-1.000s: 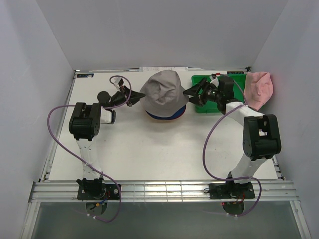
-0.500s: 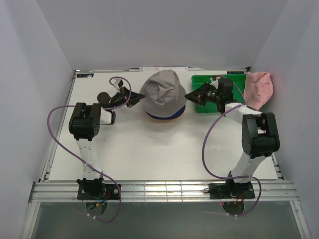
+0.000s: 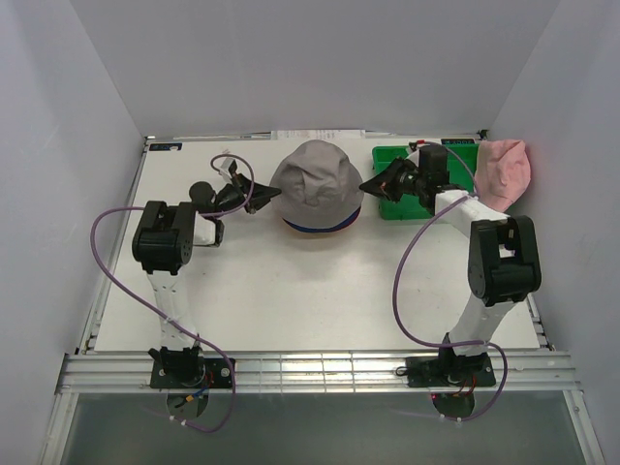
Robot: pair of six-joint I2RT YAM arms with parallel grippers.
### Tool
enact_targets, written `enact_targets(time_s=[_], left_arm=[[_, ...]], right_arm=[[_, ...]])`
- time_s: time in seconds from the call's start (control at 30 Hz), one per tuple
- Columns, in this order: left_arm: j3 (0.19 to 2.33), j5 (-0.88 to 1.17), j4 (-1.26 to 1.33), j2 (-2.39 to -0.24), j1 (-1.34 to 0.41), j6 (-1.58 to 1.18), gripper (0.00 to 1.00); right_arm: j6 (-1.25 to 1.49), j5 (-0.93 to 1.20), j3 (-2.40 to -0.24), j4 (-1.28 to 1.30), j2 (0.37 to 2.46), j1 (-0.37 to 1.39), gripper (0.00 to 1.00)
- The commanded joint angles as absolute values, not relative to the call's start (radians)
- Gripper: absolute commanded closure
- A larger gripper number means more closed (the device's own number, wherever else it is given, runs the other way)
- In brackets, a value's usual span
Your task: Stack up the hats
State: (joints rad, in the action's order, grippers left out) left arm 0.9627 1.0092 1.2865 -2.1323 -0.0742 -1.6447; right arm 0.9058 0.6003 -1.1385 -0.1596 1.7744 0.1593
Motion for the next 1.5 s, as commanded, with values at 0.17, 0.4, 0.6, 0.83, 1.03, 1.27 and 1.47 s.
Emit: enact_targets(time_s=[0.17, 0.4, 0.6, 0.83, 1.03, 1.27, 1.47], left_arm=[[0.919, 0.974, 0.979, -2.065, -0.037, -1.445, 1.0], [0.925, 0.951, 0.801, -2.025, -0.037, -1.342, 1.0], [0.95, 0.968, 0.749, -1.987, -0.037, -1.299, 0.93], [0.976, 0.986, 0.671, -1.91, -0.037, -1.241, 0.55], [1.0, 0.999, 0.586, -1.835, -0.035, -1.171, 0.5], [1.092, 0.96, 0.445, -1.79, -0.031, -1.066, 0.48], [1.222, 0.957, 0.423, -1.859, -0.029, -1.054, 0.46]], right_arm=[[0.64, 0.388, -1.308, 0.234, 1.847, 0.164, 0.92], [0.545, 0.336, -1.428, 0.382, 1.913, 0.173, 0.92], [0.514, 0.336, -1.514, 0.425, 1.919, 0.181, 0.92], [0.471, 0.359, -1.647, 0.477, 1.974, 0.183, 0.92], [0.439, 0.383, -1.726, 0.489, 2.008, 0.184, 0.92], [0.364, 0.44, -1.937, 0.535, 2.104, 0.189, 0.87], [0.295, 0.5, -2.081, 0.552, 2.183, 0.201, 0.84]])
